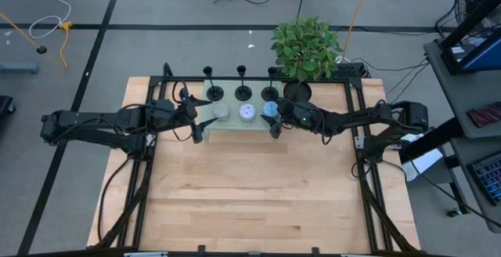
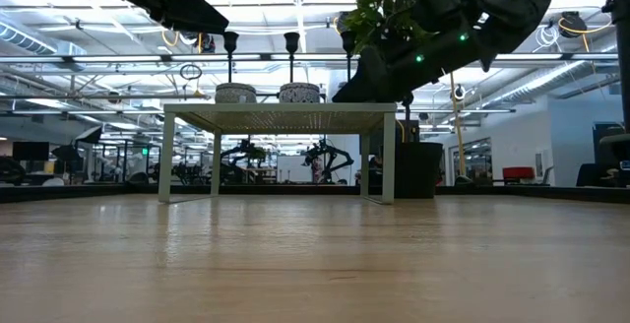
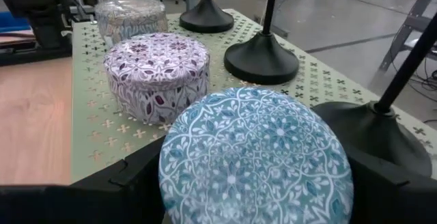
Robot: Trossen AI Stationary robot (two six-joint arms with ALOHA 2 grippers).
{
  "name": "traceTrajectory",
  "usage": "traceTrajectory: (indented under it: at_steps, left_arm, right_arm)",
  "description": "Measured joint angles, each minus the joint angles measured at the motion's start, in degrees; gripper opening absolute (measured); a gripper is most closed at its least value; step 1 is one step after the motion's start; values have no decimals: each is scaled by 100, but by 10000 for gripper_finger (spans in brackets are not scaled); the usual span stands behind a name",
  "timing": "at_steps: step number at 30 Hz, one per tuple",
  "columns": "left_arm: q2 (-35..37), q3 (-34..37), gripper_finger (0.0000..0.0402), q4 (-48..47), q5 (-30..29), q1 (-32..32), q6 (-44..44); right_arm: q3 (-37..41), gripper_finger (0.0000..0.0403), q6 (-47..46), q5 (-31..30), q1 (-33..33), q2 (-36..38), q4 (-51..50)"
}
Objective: Pick & Place candle stick holders
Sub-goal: Put the blue scented candle on the shelf, then return to Home Position
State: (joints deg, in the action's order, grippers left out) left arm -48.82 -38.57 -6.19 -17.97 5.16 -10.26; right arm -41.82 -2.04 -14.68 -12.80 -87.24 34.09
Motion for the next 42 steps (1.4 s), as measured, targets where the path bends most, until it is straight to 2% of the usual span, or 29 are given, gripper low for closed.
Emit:
traceTrajectory:
  at_steps: [14,19,24,31,35,42]
  left_arm:
    - [0,0,280,-10,1,1,0]
    - [0,0,280,-18,2,1,0]
    - [0,0,280,-10,-5,-1,-4]
    - [40,2,275,36,-14,-4,-64]
    - [214,4,236,32,-16,0,-59]
    - [844,4,110,-85,-237,1,-58]
  right_arm:
    - [0,319,91,-5,2,-2,348]
    - [0,319,254,-3,12,17,771]
    - [1,320,488,-2,13,419,660]
    - [4,313,726,5,31,1356,189]
    - [7,283,1099,3,132,1849,-358]
    - [9,200,1501,5,297,2378,-1166]
